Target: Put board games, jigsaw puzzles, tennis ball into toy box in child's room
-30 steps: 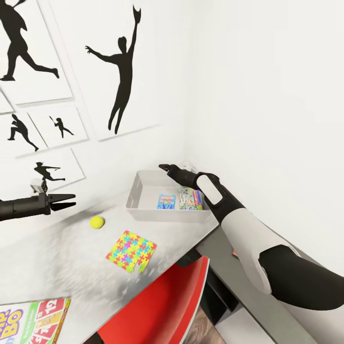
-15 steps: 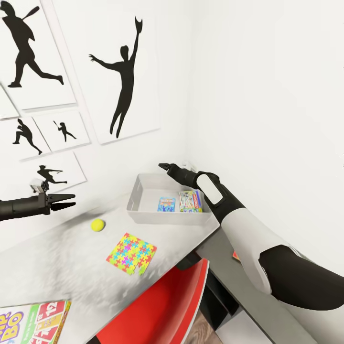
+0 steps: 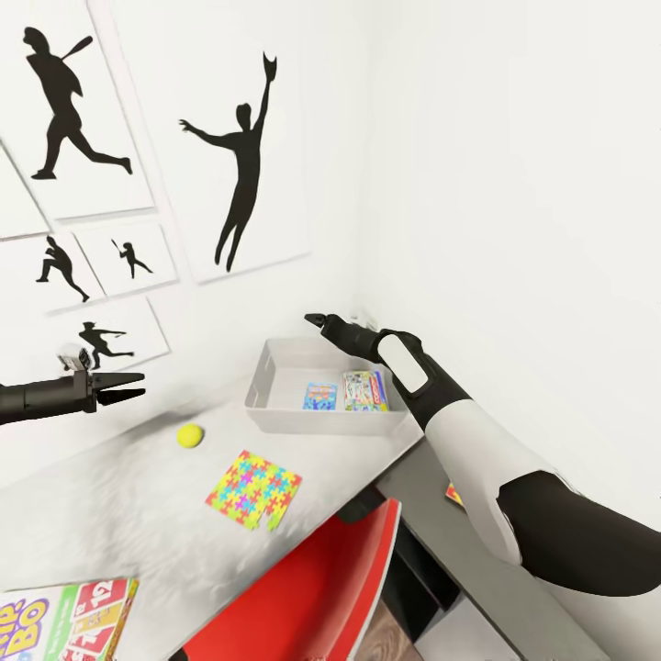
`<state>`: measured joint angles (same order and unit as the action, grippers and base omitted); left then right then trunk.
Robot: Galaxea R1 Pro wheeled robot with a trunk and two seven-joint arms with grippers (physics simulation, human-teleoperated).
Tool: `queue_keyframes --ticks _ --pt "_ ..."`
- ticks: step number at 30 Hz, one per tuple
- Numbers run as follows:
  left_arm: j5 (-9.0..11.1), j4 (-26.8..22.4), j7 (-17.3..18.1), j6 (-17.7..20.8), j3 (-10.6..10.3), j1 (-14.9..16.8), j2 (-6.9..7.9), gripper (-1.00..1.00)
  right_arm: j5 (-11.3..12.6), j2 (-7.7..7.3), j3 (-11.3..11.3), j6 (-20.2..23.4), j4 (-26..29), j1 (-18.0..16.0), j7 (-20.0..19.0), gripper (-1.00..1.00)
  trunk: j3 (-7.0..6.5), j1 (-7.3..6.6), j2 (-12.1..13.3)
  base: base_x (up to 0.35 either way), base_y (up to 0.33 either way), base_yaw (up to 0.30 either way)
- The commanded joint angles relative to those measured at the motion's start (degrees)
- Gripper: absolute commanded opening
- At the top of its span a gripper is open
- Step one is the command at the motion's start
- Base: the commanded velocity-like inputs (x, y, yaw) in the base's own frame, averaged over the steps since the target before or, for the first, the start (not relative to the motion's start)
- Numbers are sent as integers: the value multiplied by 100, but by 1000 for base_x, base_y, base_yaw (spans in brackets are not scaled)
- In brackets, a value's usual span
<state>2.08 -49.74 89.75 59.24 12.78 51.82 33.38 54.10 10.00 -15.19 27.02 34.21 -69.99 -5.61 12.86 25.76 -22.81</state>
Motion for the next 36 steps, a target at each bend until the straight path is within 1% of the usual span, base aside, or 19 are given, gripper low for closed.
queue_keyframes --ticks 1,23,36 --pt "-6 0 25 61 -2 4 2 100 -1 0 -2 14 -2 -6 -10 100 2 3 -11 -110 0 0" --pt "-6 0 25 61 -4 4 -6 100 -5 0 -2 14 -2 -6 -3 100 -208 3 -11 -85 0 0" --pt "-6 0 25 61 -4 4 -6 100 -13 0 5 14 -2 -6 3 100 -332 3 -11 -118 0 0"
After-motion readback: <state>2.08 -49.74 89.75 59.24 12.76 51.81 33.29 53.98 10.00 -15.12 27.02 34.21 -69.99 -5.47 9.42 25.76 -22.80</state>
